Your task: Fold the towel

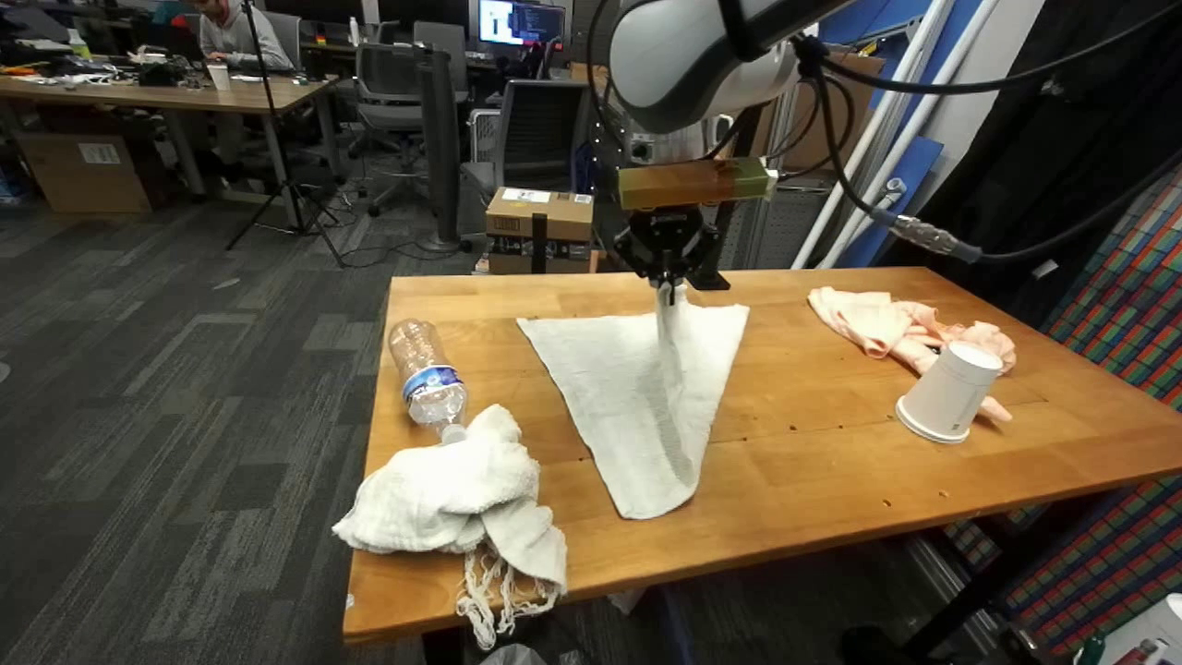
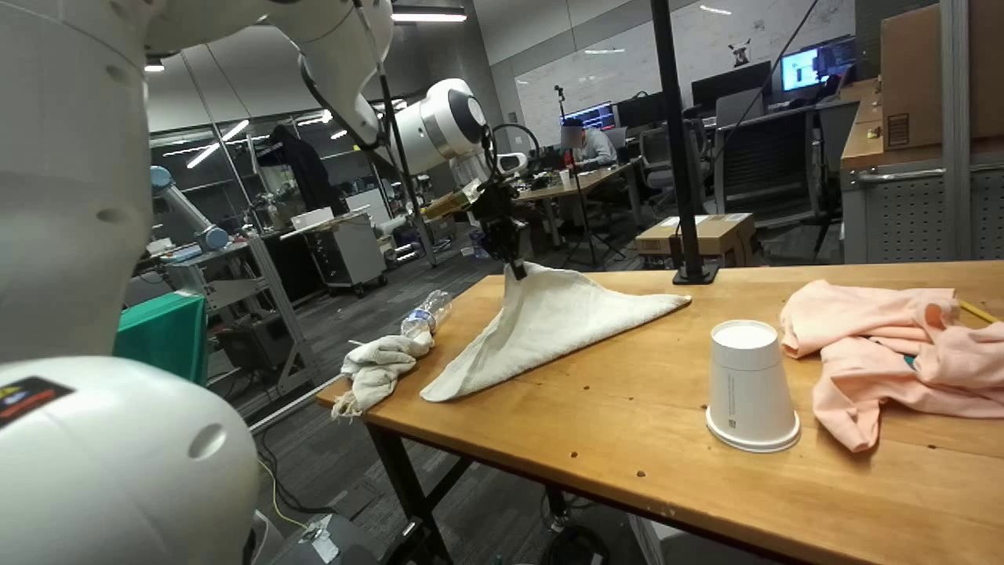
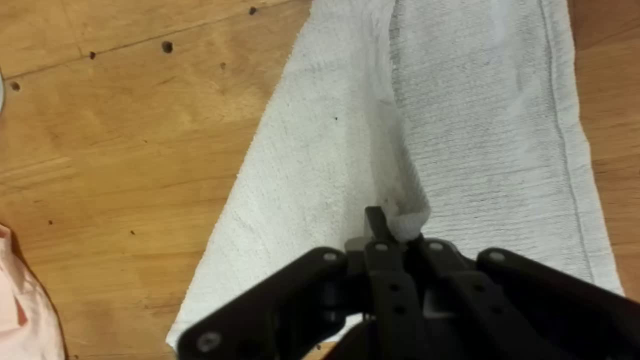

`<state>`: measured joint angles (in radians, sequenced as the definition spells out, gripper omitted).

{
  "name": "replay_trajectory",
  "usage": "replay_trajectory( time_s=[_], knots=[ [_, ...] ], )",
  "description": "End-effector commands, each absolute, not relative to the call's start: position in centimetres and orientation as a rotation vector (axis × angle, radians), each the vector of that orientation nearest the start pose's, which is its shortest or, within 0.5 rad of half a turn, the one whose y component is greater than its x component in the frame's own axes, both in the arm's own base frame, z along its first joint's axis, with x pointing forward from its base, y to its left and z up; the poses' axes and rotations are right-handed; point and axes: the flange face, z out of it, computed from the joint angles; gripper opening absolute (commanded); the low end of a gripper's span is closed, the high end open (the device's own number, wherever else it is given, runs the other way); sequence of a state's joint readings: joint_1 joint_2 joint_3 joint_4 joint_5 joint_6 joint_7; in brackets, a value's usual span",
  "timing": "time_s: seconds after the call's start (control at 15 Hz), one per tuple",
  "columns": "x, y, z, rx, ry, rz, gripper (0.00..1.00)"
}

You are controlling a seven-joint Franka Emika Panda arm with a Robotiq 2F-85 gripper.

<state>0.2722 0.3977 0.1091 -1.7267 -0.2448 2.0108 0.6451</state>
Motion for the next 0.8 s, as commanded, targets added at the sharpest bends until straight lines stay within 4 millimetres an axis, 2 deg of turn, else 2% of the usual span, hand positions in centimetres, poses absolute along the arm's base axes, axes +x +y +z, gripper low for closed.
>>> replay_trajectory(
  time_s=[0.0,0.33,0.73],
  knots=[
    [62.6,26.2,35.1,-3.320,0.218,0.016,0.05],
    [63.5,30.9,34.6,-3.323,0.133,0.017,0.05],
    [64.6,34.4,34.4,-3.310,0.070,-0.008,0.05]
  ],
)
